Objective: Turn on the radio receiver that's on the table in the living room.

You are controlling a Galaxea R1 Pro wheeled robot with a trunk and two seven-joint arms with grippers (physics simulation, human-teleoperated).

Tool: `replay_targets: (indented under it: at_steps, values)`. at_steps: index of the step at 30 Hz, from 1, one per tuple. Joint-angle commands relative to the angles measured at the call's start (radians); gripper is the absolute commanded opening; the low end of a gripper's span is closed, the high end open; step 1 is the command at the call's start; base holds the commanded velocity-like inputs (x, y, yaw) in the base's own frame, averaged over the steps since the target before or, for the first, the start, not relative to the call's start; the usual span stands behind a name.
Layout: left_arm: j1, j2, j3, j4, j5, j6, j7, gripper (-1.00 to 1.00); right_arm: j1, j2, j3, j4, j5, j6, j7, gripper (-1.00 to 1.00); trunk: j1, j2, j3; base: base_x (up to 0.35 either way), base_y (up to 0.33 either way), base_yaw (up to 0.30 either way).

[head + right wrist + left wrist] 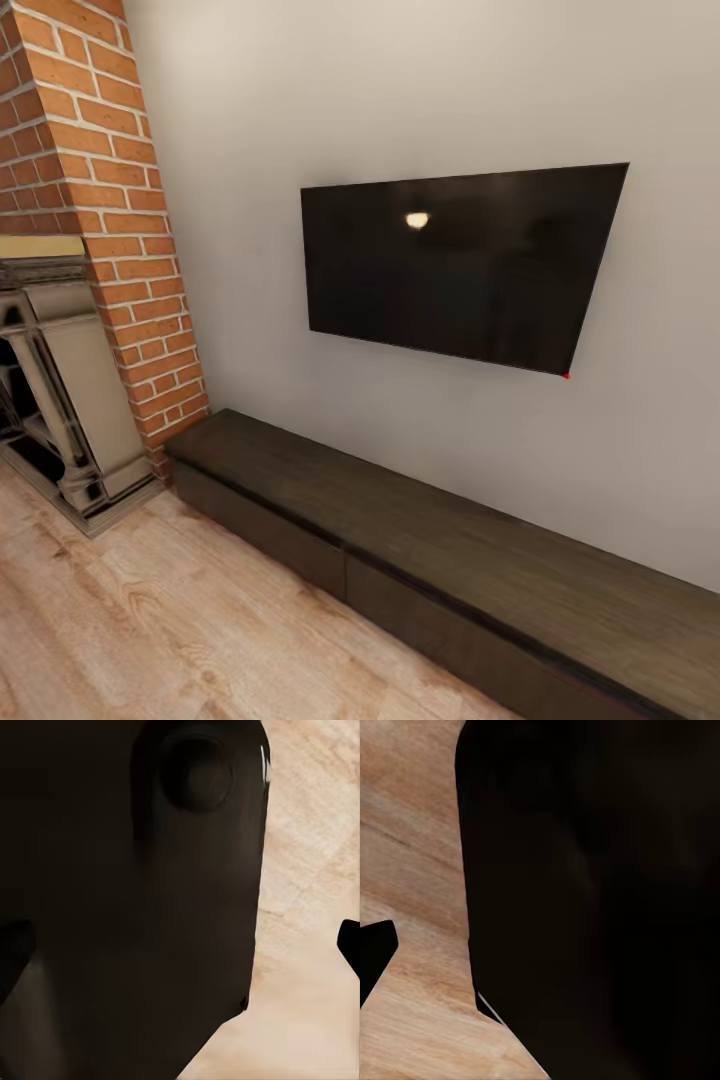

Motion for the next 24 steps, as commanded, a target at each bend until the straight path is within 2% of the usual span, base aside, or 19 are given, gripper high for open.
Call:
replay_targets:
  at_steps: [1,20,24]
  values:
    - [0.001,0.005,0.001,-0.005,0.001,-0.004,-0.001,1.0,-0.002,0.006,0.005,-0.005,-0.002,-0.001,-0.001,1.0,0.0,0.0,0.0,0.0,0.0,0.0]
    - [0.001,0.007,-0.005,-0.039,-0.002,-0.014,-0.001,1.0,-0.003,0.012,0.112,-0.001,-0.015,0.002,0.014,1.0,0.0,0.0,0.0,0.0,0.0,0.0]
    - [0.001,0.004,0.003,-0.038,0.001,-0.014,-0.001,1.0,-0.003,0.012,0.135,-0.001,-0.015,0.002,0.014,1.0,0.0,0.0,0.0,0.0,0.0,0.0]
